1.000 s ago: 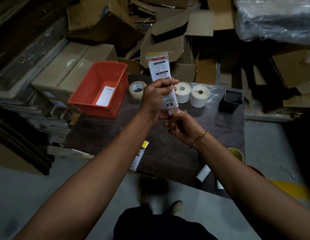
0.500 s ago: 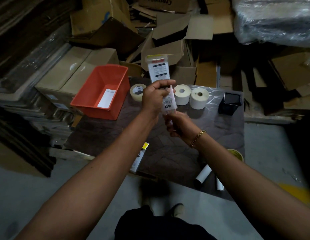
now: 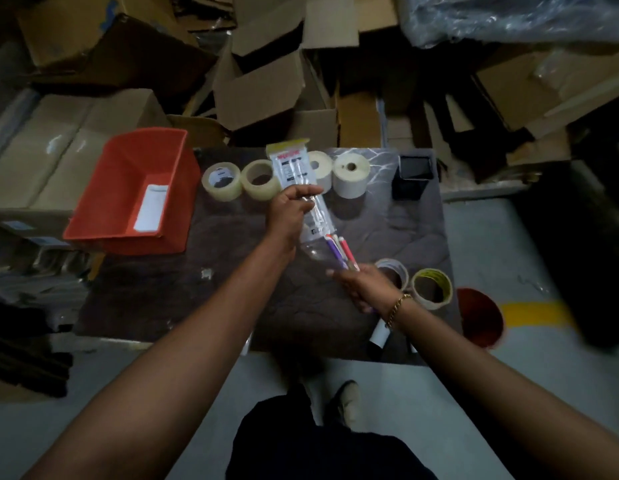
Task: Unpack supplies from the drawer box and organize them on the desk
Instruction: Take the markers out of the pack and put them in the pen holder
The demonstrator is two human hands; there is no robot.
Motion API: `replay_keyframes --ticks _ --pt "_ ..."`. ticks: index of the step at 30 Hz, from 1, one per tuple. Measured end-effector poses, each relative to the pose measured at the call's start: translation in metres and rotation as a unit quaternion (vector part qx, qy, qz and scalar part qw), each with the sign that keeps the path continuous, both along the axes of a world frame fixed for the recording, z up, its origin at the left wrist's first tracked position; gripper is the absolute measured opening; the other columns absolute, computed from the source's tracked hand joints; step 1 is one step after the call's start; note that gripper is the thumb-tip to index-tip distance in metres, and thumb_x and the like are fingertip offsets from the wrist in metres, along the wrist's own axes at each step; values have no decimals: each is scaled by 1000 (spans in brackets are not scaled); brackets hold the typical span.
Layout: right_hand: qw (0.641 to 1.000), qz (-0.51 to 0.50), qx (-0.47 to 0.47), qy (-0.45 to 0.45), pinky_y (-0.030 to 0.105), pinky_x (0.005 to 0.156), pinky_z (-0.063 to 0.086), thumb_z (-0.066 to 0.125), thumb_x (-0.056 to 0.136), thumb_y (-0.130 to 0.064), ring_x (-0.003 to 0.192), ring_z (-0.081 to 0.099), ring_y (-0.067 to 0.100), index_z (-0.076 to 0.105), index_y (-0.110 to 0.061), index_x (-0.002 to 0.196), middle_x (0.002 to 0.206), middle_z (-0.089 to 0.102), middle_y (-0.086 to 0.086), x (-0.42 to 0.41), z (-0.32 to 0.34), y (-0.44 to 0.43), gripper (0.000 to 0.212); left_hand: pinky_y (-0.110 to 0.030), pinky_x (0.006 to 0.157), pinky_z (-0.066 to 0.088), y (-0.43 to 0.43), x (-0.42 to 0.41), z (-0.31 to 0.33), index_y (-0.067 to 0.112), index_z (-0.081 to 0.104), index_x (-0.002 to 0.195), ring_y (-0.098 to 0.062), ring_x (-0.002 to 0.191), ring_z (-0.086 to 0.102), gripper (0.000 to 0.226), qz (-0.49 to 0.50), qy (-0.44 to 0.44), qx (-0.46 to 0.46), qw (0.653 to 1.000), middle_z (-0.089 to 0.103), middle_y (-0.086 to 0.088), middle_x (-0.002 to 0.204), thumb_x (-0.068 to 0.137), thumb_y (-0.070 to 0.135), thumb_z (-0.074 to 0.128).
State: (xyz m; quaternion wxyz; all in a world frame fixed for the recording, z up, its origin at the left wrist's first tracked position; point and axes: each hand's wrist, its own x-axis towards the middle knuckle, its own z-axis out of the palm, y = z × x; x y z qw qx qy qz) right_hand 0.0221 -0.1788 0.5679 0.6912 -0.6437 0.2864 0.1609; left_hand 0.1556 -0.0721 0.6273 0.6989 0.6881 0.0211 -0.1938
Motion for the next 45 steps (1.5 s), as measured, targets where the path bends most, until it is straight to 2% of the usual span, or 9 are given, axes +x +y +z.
replay_keyframes --ticks 10,15,20,25,30,35,38,42,45 --pt "967 -216 -8 131 19 41 14 68 85 -30 36 20 13 34 -22 61 46 26 -1 -57 -40 -36 42 -24 64 45 -27 -30 -138 19 65 82 -16 71 55 43 -241 181 192 934 64 -12 100 81 -16 40" --pt "964 -213 -47 153 20 41 20 69 83 -32 33 28 13 48 -18 64 39 37 -3 -39 -38 -25 31 -38 106 38 -31 -25 -148 17 60 115 -30 125 40 33 -332 165 383 846 40 -12 138 83 25 63" --pt "982 -95 -104 126 22 37 34 69 84 -25 34 44 7 58 -18 66 45 52 -7 -9 -32 4 22 -27 95 34 -44 8 -105 18 63 112 -19 113 45 26 -309 49 223 923 49 -4 122 93 33 53" --pt "980 -29 -178 84 21 68 46 66 87 -20 70 51 5 56 -27 88 84 58 -4 25 -33 11 12 -38 87 50 -48 -6 -87 27 64 90 -19 88 64 29 -492 -14 198 847 68 -2 95 91 51 49" --pt "961 -270 -52 23 22 45 39 63 87 -46 43 49 14 58 -18 61 52 51 3 52 -8 -10 40 -45 98 47 -57 16 -101 34 64 85 -20 97 66 56 -274 154 130 940 70 3 100 75 84 40" --pt "943 -330 -39 -23 36 70 59 63 82 -60 72 72 25 64 -13 74 71 70 12 84 2 -38 47 -29 71 49 -71 1 -93 19 67 76 -17 69 64 48 -276 227 103 928 70 -5 83 100 47 38" --pt "963 -257 -76 -39 25 55 52 63 88 -47 57 64 11 60 -13 74 63 64 5 86 3 -58 37 -29 60 42 -88 -1 -93 16 60 65 -26 63 57 49 -248 182 139 941 65 -3 60 99 43 36" --pt "984 -139 -99 -42 23 46 37 65 89 -38 51 47 10 61 -16 76 62 54 3 79 9 -108 26 -46 83 52 -110 9 -92 12 64 75 -35 89 67 58 -270 27 247 930 71 -19 89 86 55 27" --pt "987 -136 -80 -43 24 47 41 65 89 -35 54 55 14 66 -16 81 70 65 10 86 9 -147 21 -31 70 48 -146 23 -82 17 65 73 -21 70 63 51 -288 52 209 933 66 -4 70 99 47 34"
